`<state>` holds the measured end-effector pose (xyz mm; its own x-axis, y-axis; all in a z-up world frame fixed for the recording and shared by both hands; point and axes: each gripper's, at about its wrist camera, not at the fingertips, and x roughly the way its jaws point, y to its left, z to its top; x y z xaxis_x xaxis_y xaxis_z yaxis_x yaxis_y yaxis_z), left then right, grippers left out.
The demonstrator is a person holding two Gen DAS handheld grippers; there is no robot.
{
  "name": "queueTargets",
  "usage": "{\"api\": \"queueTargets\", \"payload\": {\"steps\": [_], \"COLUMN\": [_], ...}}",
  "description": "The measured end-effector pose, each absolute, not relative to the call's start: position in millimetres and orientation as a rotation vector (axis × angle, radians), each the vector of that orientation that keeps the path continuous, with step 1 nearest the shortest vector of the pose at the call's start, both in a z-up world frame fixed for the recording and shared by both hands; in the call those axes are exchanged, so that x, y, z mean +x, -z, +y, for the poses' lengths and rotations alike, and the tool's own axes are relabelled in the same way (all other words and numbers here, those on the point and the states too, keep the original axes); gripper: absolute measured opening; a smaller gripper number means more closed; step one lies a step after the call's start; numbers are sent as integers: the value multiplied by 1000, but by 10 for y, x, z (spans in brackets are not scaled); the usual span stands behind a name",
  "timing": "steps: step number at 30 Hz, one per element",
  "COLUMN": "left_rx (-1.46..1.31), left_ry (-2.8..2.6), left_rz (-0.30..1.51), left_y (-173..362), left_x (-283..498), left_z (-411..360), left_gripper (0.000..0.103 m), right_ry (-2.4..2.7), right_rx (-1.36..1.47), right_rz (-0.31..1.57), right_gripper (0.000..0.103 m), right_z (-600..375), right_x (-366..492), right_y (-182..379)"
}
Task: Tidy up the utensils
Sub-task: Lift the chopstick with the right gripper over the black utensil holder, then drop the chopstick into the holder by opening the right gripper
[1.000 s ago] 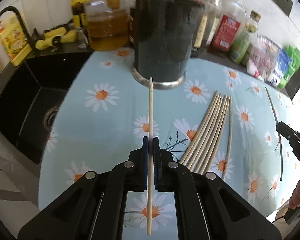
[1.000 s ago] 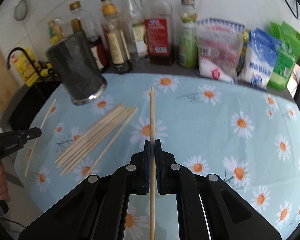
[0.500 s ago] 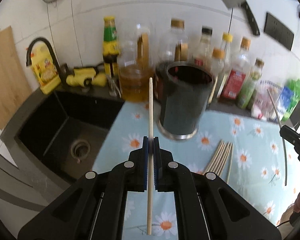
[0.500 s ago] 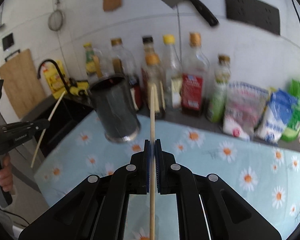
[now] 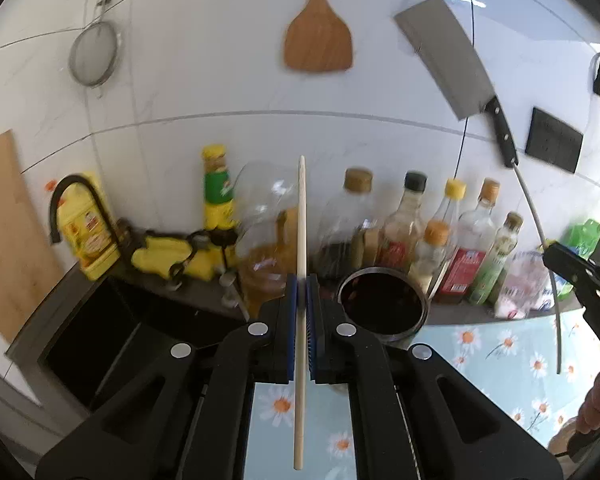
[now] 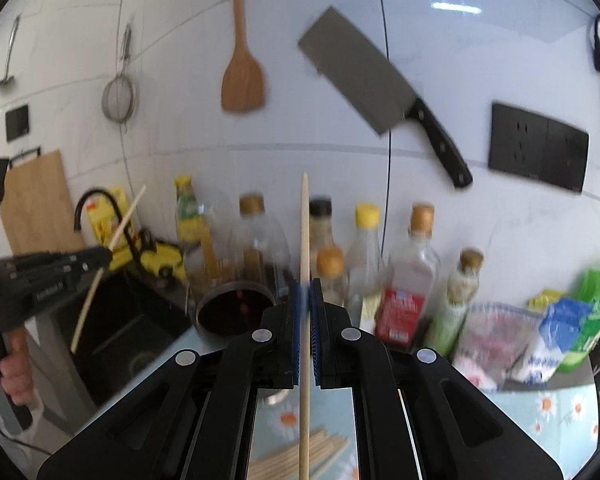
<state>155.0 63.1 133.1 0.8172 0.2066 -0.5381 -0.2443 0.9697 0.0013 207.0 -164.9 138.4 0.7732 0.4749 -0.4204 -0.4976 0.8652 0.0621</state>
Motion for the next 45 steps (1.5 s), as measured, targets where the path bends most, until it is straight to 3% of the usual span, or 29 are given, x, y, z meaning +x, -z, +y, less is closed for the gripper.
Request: {"api": "queueTargets", "payload": {"steps": [12, 33, 45], "left_rx": [-83, -163, -189], "left_ry": [-153, -15, 14], "left_rz": [552, 513, 534], "left_y": [-1280, -676, -476], "left_x": [2219, 2937, 2733], "left_z": [725, 782, 757], "left_gripper": [5, 5, 5], "right_ry": [-584, -795, -815], "right_rx": [18, 167, 150], "right_rz": [362, 383, 415], "right_gripper": [5, 5, 5], "right_z": [-1316, -838, -846], "right_x": [2698, 3425, 3369], "right_y": [-1571, -809, -510]}}
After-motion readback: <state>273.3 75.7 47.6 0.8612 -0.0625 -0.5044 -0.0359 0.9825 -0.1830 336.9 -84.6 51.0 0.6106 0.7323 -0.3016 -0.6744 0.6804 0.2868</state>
